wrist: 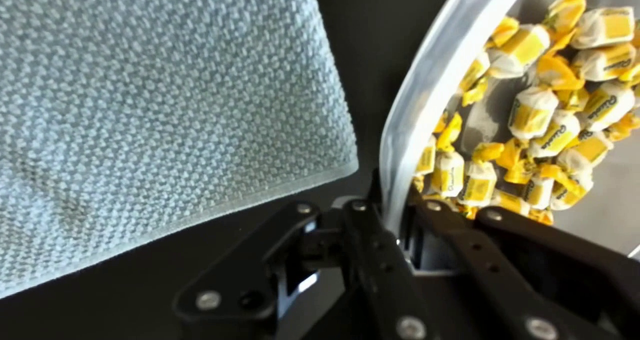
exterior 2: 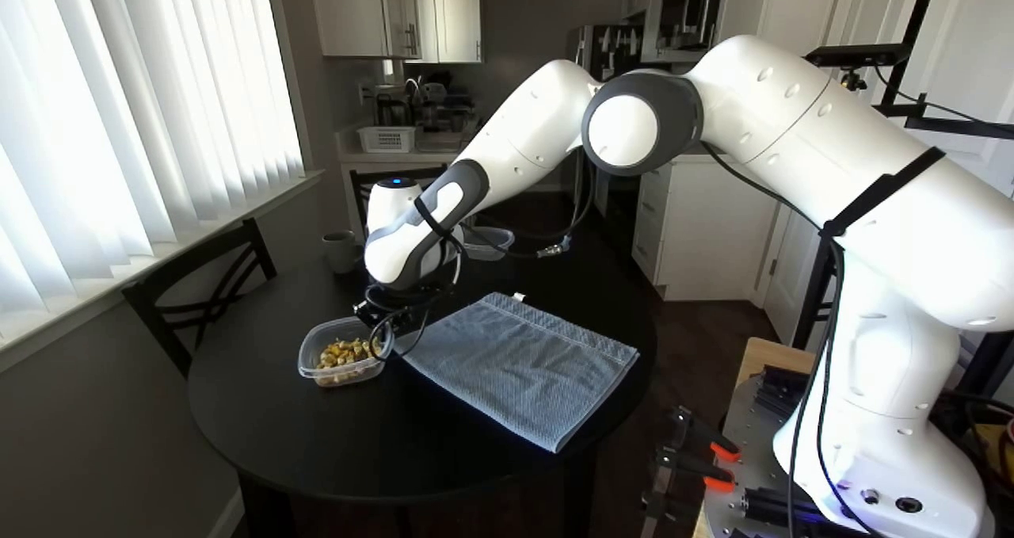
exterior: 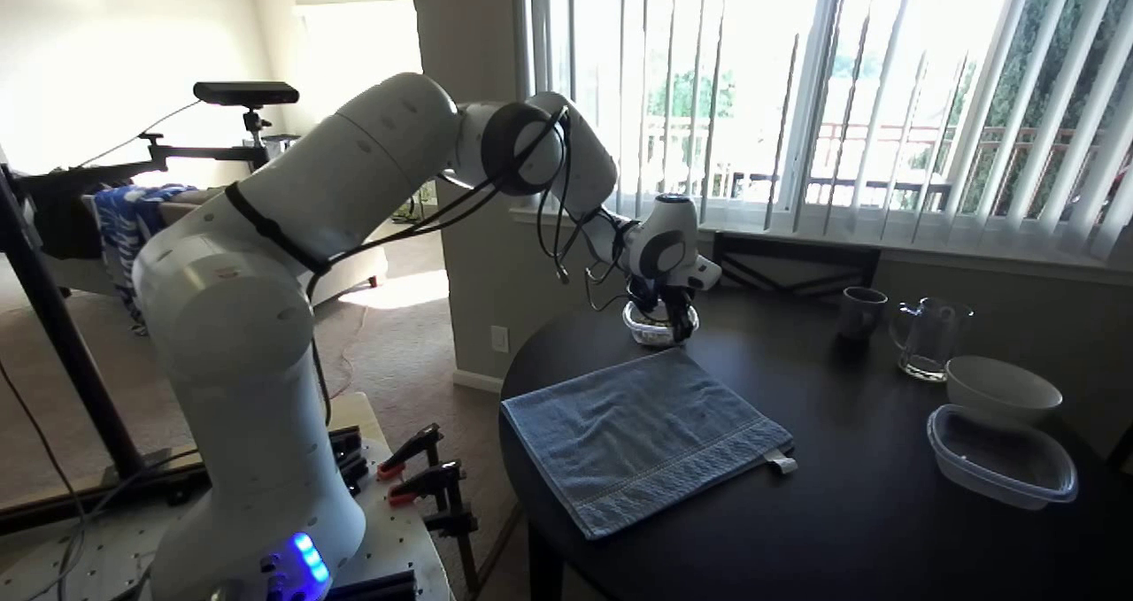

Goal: Pour the contents in the clear bowl onto the blue towel.

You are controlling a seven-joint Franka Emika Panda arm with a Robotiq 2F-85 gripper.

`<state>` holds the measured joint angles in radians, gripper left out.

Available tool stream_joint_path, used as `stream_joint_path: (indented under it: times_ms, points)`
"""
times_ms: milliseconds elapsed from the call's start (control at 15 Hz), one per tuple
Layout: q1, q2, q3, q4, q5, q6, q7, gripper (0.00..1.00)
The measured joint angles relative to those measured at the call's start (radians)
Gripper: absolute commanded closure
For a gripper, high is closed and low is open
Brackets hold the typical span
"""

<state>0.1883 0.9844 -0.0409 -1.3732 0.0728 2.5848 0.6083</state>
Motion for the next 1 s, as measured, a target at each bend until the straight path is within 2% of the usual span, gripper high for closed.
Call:
stream_joint_path:
  times_ms: [267, 467, 600, 733, 867, 1000]
  points:
    - [0.014, -0.042, 0.001, -0.06, -0.002, 0.021, -0.021, 0.99]
    - [0.056, -0.125, -0.011, -0.16, -0.015, 0.02, -0.027, 0.99]
    - [0.12, -0.204, -0.06, -0.248, -0.056, 0.007, 0.001, 0.99]
    - [0.21, -0.288, -0.145, -0.333, -0.137, -0.028, 0.086, 0.99]
    - [0.292, -0.368, -0.228, -0.393, -0.254, -0.114, 0.204, 0.99]
    - [0.336, -0.43, -0.269, -0.419, -0.381, -0.227, 0.319, 0.99]
